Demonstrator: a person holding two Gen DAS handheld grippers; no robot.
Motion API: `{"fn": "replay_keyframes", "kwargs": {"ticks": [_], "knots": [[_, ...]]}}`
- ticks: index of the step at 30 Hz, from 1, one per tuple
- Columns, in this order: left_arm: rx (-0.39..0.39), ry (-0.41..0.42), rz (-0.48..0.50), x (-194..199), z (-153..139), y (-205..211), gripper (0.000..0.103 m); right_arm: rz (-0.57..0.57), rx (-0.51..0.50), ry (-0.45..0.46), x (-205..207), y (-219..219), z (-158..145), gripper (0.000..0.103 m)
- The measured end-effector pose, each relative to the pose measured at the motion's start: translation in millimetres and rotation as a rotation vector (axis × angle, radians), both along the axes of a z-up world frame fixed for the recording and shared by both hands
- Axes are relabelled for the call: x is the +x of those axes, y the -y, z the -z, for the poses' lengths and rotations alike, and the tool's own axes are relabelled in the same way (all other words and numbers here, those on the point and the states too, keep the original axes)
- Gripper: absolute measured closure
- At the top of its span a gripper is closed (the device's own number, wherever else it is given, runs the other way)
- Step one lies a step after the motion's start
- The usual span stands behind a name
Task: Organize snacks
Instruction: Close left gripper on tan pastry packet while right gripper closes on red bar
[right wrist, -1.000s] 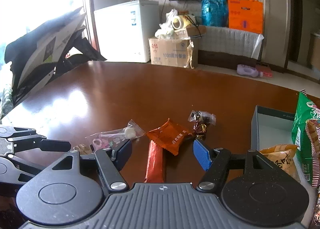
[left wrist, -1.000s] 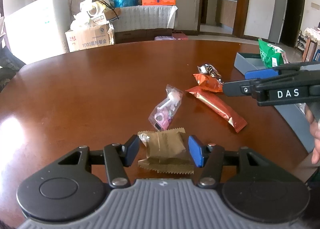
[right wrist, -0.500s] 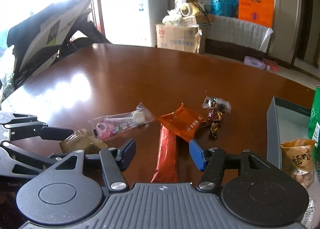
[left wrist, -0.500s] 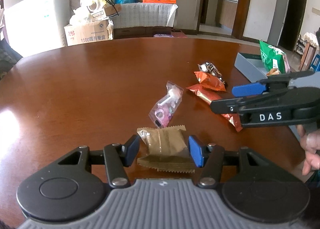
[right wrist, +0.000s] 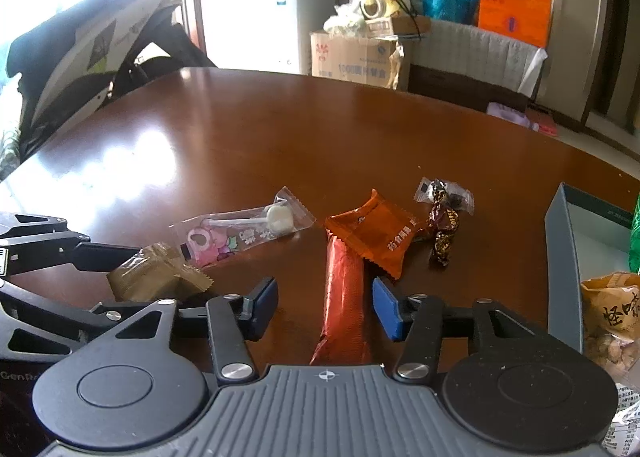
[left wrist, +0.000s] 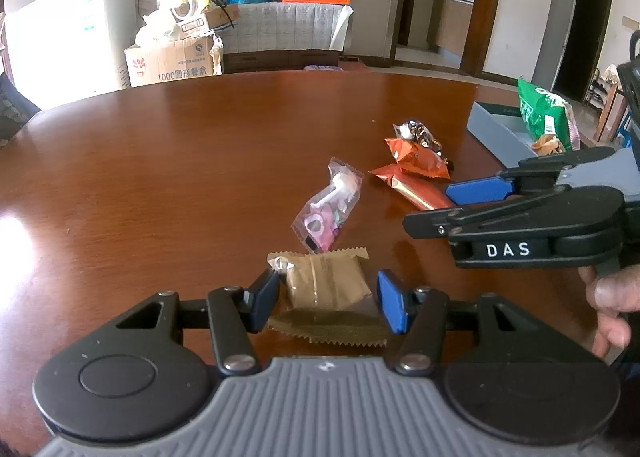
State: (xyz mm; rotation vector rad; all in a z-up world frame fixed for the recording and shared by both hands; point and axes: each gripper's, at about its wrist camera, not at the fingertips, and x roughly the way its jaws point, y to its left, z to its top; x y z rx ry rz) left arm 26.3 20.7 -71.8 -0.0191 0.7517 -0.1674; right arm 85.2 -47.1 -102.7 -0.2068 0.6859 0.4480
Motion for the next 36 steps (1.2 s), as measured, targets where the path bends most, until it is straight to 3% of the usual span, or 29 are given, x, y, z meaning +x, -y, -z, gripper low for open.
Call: {"fn": "replay_keyframes", "kwargs": {"ticks": [12, 16, 24, 29, 36], "knots": [[0.03, 0.004, -0.001, 4.7, 7.1, 7.0, 0.049, 0.007, -0.004, -0.001, 5.3, -2.3, 4.7, 0.054], [0.045, 0.012, 0.001, 5.6, 9.3, 10.0, 0.049, 0.002, -0.011, 0.008, 4.0, -2.8, 5.6, 0.065], [0.046, 0.019, 0.005, 6.8, 10.6, 12.2, 0.049, 0.0, -0.016, 0.015, 1.8, -2.9, 7.1, 0.067], [0.053, 0.021, 0.015, 8.5, 10.9, 13.1, 0.049, -0.006, -0.01, 0.011, 2.1, -1.7, 6.0, 0.076], [0.041, 0.026, 0.025, 7.4, 8.2, 10.7, 0.056, -0.018, 0.008, 0.007, 1.9, 3.2, 2.5, 0.079]]}}
